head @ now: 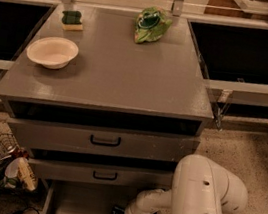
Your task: Pick rxbar blueberry from bottom drawer and place on counter
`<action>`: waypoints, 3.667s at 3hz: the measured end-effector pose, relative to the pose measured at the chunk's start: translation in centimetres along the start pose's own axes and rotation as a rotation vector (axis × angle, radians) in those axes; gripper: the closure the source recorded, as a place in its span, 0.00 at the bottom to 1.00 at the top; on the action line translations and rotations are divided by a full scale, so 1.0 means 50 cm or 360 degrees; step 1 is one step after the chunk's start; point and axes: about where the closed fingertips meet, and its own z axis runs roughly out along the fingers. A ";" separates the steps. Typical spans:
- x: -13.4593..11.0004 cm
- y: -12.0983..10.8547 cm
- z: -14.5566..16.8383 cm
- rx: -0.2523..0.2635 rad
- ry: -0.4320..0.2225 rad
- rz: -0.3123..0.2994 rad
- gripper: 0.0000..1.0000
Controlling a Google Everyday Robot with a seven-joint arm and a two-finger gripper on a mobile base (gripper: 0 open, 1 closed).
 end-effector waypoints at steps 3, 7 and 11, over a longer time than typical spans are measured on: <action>0.018 0.009 0.037 -0.0054 0.0053 0.0015 0.19; 0.016 0.010 0.034 -0.0055 0.0053 0.0015 1.00; -0.014 0.059 -0.026 -0.0072 -0.0004 -0.0061 1.00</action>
Offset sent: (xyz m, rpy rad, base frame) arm -0.0066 0.0014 -0.0144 -0.0131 0.0336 0.0080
